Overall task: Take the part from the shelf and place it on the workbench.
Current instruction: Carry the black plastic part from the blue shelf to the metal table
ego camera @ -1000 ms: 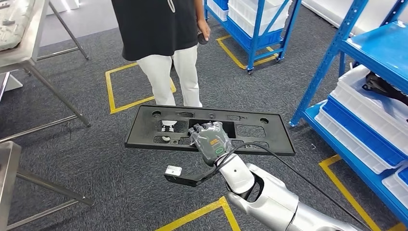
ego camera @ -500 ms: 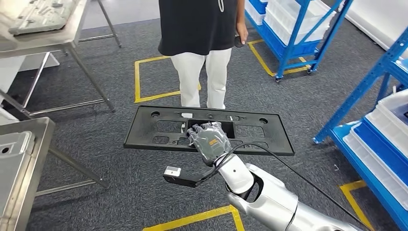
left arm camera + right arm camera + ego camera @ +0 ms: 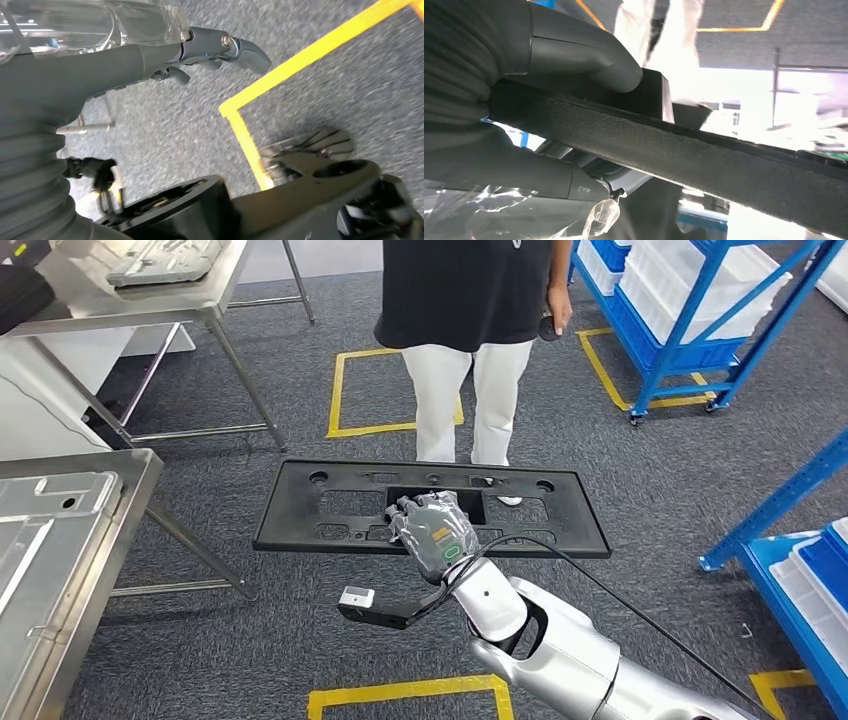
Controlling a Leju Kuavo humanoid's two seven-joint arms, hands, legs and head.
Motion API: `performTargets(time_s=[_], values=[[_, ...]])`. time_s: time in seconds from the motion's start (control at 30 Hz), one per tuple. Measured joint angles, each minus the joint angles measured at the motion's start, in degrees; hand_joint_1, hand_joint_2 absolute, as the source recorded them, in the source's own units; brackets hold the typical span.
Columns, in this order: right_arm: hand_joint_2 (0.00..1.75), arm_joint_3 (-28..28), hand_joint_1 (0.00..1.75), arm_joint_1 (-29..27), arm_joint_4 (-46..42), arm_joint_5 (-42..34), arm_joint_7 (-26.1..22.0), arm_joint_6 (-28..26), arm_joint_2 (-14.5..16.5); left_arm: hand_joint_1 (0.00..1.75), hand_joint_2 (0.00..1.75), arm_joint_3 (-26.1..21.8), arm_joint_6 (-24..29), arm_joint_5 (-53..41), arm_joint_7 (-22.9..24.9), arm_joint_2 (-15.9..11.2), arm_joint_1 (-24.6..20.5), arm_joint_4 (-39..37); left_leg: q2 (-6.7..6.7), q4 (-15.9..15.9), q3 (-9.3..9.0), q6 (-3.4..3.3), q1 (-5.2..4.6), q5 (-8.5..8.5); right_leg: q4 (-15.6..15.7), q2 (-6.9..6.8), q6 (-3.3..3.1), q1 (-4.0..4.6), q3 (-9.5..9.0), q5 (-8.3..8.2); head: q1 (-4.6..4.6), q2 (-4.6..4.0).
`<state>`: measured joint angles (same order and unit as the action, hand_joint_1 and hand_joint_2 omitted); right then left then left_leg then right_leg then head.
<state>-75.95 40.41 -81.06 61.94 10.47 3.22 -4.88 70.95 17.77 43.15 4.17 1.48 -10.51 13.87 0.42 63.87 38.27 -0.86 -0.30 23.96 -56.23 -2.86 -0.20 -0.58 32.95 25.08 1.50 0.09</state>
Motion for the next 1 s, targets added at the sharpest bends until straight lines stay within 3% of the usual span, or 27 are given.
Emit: performTargets(time_s=[0.07,0.1,0.17,0.23,0.27,0.33,0.4,0.43,0.47,0.5,0.57,0.63,0.67,0.7,0.77,0.83,0.9,0.93,0.97,1.0], values=[[1.75,-0.01,1.75,0.53,-0.47,0.04,-0.07,0.04,0.09,0.0,1.75,0.0,-0.01,-0.02,0.06,-0.06,0.34,-0.03,2.46,-7.39,-3.61,-1.05,-1.3,-2.67,0.2,-0.86,0.1,0.17,-0.25,0.16,-0.06,0.0],[1.75,-0.01,1.75,0.79,-0.67,0.08,-0.07,0.08,0.09,0.0,1.75,0.0,-0.01,-0.02,0.09,-0.09,0.46,-0.05,3.28,-9.25,-4.4,-1.4,-1.79,-2.94,0.3,-1.35,0.21,0.28,-0.24,0.17,-0.11,0.0],[1.75,-0.02,1.75,1.11,-0.95,0.2,-0.07,0.16,0.11,0.0,1.75,0.0,-0.02,-0.01,0.08,-0.14,0.69,-0.06,2.73,-10.39,-4.69,-1.73,-1.95,-2.79,0.5,-2.41,0.5,0.42,-0.17,0.2,-0.19,0.0],[1.75,-0.03,1.75,1.34,-1.2,0.31,-0.07,0.22,0.1,0.0,1.75,0.0,-0.02,-0.02,0.03,-0.13,0.87,-0.07,1.44,-11.21,-5.07,-1.98,-1.48,-3.11,-0.55,-1.3,0.81,0.39,0.15,1.08,-0.21,0.0],[1.75,-0.04,1.75,1.49,-1.35,0.37,-0.1,0.27,0.08,0.0,1.75,0.0,-0.03,-0.02,0.0,-0.11,0.85,-0.07,0.82,-11.57,-5.32,-2.15,-1.18,-3.31,-2.73,0.03,0.96,0.34,1.1,2.27,-0.22,0.0],[1.75,-0.13,1.75,1.66,-1.54,0.42,-0.18,0.39,0.01,0.0,1.75,0.0,-0.07,-0.05,-0.02,-0.06,0.73,-0.07,-0.4,-11.69,-5.52,-2.38,-0.81,-3.43,-10.48,2.46,1.18,0.24,4.98,5.59,-0.2,0.0],[1.75,-0.33,1.75,1.66,-1.6,0.43,-0.22,0.54,-0.08,0.0,1.75,0.0,-0.17,-0.05,-0.02,-0.01,0.78,-0.06,-1.79,-11.63,-5.62,-2.39,-0.58,-3.4,-16.7,2.94,1.58,0.07,8.59,7.12,-0.19,0.0],[1.75,-0.43,1.75,1.65,-1.63,0.42,-0.22,0.59,-0.12,0.0,1.75,0.0,-0.21,-0.05,-0.02,0.01,0.81,-0.06,-2.57,-11.52,-5.69,-2.31,-0.41,-3.33,-16.68,2.95,1.8,-0.07,8.92,6.27,-0.19,0.0],[1.75,-0.5,1.75,1.66,-1.68,0.42,-0.22,0.62,-0.15,0.0,1.75,0.0,-0.26,-0.07,-0.02,0.02,0.8,-0.06,-3.37,-11.34,-5.77,-2.12,-0.17,-3.21,-14.23,3.05,2.05,-0.28,8.0,4.37,-0.19,0.0],[1.75,-0.55,1.75,1.69,-1.76,0.42,-0.22,0.63,-0.16,0.0,1.75,0.0,-0.27,-0.1,-0.02,0.03,0.75,-0.06,-4.16,-11.03,-5.82,-1.81,0.12,-2.99,-10.02,3.55,2.4,-0.6,6.11,1.95,-0.15,0.0],[1.75,-0.61,1.75,1.84,-1.91,0.43,-0.23,0.63,-0.16,0.0,1.75,0.0,-0.28,-0.17,-0.02,0.02,0.6,-0.07,-5.55,-10.15,-5.49,-0.95,0.48,-2.44,-2.43,5.46,2.87,-1.16,2.5,-1.01,0.08,0.0],[1.75,-0.71,1.75,1.96,-2.01,0.44,-0.23,0.64,-0.15,0.0,1.75,0.0,-0.29,-0.19,-0.02,0.01,0.58,-0.08,-6.59,-9.78,-4.98,-0.29,0.67,-2.27,-0.14,6.27,2.53,-1.11,1.42,-1.22,0.24,0.0],[1.75,-0.75,1.75,2.02,-2.07,0.44,-0.23,0.64,-0.14,0.0,1.75,0.0,-0.3,-0.18,-0.02,0.01,0.63,-0.08,-7.04,-9.8,-4.82,-0.11,0.8,-2.33,-0.16,5.73,2.09,-0.95,1.46,-1.29,0.21,0.0],[1.75,-0.79,1.75,2.09,-2.14,0.44,-0.22,0.65,-0.1,0.0,1.75,0.0,-0.31,-0.18,-0.02,0.01,0.7,-0.08,-6.92,-9.69,-4.65,0.07,0.89,-2.23,-0.15,5.17,1.72,-0.88,1.41,-1.29,0.19,0.0],[1.75,-0.81,1.75,2.3,-2.33,0.44,-0.22,0.64,0.01,0.0,1.75,0.0,-0.33,-0.22,-0.02,0.03,0.69,-0.07,-4.73,-6.91,-3.37,0.52,0.82,-0.7,-0.05,4.1,1.04,-0.89,1.24,-1.29,-0.07,0.0],[1.75,-0.82,1.75,2.4,-2.47,0.45,-0.21,0.65,0.03,0.0,1.75,-0.01,-0.35,-0.23,-0.03,0.05,0.35,-0.07,-2.0,0.62,0.11,0.96,0.7,2.74,-0.02,2.94,0.63,-0.73,1.13,-1.15,-0.33,0.0],[1.75,-0.9,1.75,2.39,-2.51,0.45,-0.19,0.68,0.01,0.0,1.75,-0.03,-0.39,-0.22,-0.03,0.05,-0.14,-0.06,-1.23,7.84,3.63,1.03,0.71,5.24,-0.03,1.59,0.47,-0.49,1.1,-0.99,-0.32,0.0],[1.75,-0.94,1.75,2.38,-2.51,0.44,-0.19,0.7,0.01,0.0,1.75,-0.04,-0.43,-0.24,-0.03,0.05,-0.25,-0.06,-1.13,8.59,4.0,0.91,0.67,5.07,-0.03,0.96,0.42,-0.39,1.04,-0.89,-0.32,0.0],[1.75,-0.98,1.75,2.38,-2.56,0.44,-0.21,0.72,0.02,0.0,1.75,-0.04,-0.5,-0.27,-0.02,0.05,-0.24,-0.06,-0.98,6.91,3.15,0.67,0.6,3.84,-0.03,0.42,0.4,-0.31,0.91,-0.77,-0.32,0.0],[1.75,-1.0,1.75,2.39,-2.63,0.44,-0.23,0.73,0.04,0.0,1.75,-0.04,-0.59,-0.3,0.0,0.05,-0.12,-0.07,-0.5,3.04,1.22,0.3,0.4,1.8,-0.02,-0.09,0.41,-0.25,0.69,-0.62,-0.31,0.0]])
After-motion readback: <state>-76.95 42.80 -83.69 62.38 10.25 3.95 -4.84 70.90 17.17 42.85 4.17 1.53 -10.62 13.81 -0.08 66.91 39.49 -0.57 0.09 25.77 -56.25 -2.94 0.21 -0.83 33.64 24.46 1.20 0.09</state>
